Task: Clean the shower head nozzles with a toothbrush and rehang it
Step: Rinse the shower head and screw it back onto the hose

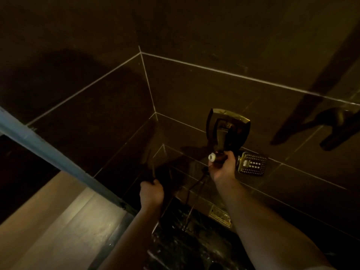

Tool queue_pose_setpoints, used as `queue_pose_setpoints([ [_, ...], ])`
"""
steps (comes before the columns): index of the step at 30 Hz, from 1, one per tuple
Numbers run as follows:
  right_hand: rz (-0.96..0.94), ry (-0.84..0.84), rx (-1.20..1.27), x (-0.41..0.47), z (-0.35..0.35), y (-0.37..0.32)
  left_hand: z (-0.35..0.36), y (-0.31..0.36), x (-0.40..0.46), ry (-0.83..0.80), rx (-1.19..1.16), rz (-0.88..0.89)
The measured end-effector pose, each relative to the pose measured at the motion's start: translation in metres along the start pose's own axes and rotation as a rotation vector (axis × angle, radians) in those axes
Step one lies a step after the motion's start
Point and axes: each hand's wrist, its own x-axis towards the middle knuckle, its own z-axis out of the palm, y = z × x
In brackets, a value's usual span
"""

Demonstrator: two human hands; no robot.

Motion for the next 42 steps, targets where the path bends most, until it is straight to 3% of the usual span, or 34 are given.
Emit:
queue_pose_setpoints([
  [4,-0.006,0.006,0.052,0.016,0.008,-0.002,0.010,0.013,0.016,-0.108,0.047,-0.080],
  [10,-0.014,-0.015,-0.003,0.038,0.007,-0.007,0.019,0.025,0.027,-0.140,0.043,-0.106],
  [24,-0.006,0.043,-0.348,0.031,-0.004,-0.015,0.025,0.021,0.020,-0.142,0.013,0.007],
  [29,-0.054,0.059,-0.428,0.017,-0.036,-0.020,0.021,0.021,-0.010,-0.227,0.004,0.077],
  [36,-0.213,0.254,-0.621,-0.029,-0.106,-0.010,0.007,0.007,-0.079,-0.403,0.080,0.181],
  [42,-0.280,0.236,-0.560,-0.076,-0.130,-0.012,0.005,-0.021,-0.126,-0.557,0.097,0.247],
])
